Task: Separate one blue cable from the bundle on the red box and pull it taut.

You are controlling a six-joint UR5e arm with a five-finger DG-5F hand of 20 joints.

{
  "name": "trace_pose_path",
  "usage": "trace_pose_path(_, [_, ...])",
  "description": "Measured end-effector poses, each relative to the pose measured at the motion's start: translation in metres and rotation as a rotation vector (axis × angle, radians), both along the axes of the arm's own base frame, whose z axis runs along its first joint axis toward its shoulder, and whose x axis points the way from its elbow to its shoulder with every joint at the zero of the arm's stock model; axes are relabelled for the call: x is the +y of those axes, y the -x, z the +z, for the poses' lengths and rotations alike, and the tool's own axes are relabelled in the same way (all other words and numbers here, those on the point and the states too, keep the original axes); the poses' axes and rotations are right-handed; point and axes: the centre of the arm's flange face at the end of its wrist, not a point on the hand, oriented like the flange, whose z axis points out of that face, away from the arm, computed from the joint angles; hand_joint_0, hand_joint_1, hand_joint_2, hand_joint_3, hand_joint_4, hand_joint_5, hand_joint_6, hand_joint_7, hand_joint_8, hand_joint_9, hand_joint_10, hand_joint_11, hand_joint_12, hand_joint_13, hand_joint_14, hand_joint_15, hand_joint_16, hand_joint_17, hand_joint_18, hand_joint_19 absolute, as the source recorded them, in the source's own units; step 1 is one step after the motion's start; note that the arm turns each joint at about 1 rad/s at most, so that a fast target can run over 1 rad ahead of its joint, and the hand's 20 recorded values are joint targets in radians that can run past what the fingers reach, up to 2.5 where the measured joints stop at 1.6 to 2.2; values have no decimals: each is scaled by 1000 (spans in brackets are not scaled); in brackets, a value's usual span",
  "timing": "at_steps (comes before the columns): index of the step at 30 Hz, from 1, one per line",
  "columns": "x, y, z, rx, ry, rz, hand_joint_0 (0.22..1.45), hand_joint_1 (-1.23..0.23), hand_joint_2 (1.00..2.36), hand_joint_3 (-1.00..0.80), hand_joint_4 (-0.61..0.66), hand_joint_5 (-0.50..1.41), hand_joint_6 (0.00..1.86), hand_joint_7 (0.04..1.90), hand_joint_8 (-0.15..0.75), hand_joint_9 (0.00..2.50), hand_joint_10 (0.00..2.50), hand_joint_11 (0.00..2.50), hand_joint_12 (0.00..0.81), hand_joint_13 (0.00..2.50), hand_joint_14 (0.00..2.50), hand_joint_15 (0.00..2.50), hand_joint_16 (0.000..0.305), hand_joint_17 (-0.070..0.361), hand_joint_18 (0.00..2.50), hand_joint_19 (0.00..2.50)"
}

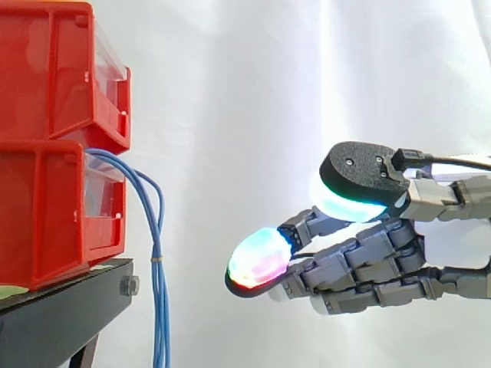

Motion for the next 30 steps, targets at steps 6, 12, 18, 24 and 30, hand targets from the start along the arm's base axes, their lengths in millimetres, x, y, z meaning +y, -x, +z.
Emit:
trace_pose_path(6, [-1, -4, -20, 10, -4, -1, 461, -579, 1000, -500, 268, -203, 501, 643, 314, 473, 1, 87, 362, 37, 0, 11, 63, 142, 0, 0])
trace_pose_path(12, [-1, -12, -31, -34, -6, -7, 463, -579, 1000, -500, 273, -201, 501, 644, 319, 488, 1, 90, 364, 58, 0, 22, 62, 140, 0, 18])
trace_pose_path(18, [-2, -18, -45, -47, 4, -7, 469, -580, 1000, -500, 282, -197, 501, 650, 325, 508, 3, 114, 368, 79, 1, 28, 62, 139, 0, 47])
trace_pose_path(24, [4, -29, -51, -86, 3, -2, 474, -584, 1000, -500, 291, -192, 501, 658, 323, 523, 2, 127, 367, 94, 0, 35, 61, 138, 0, 64])
trace_pose_path(30, [5, -47, -66, -102, -7, 1, 482, -589, 1000, -500, 305, -183, 501, 683, 326, 547, 3, 131, 367, 114, 1, 32, 60, 134, 0, 77])
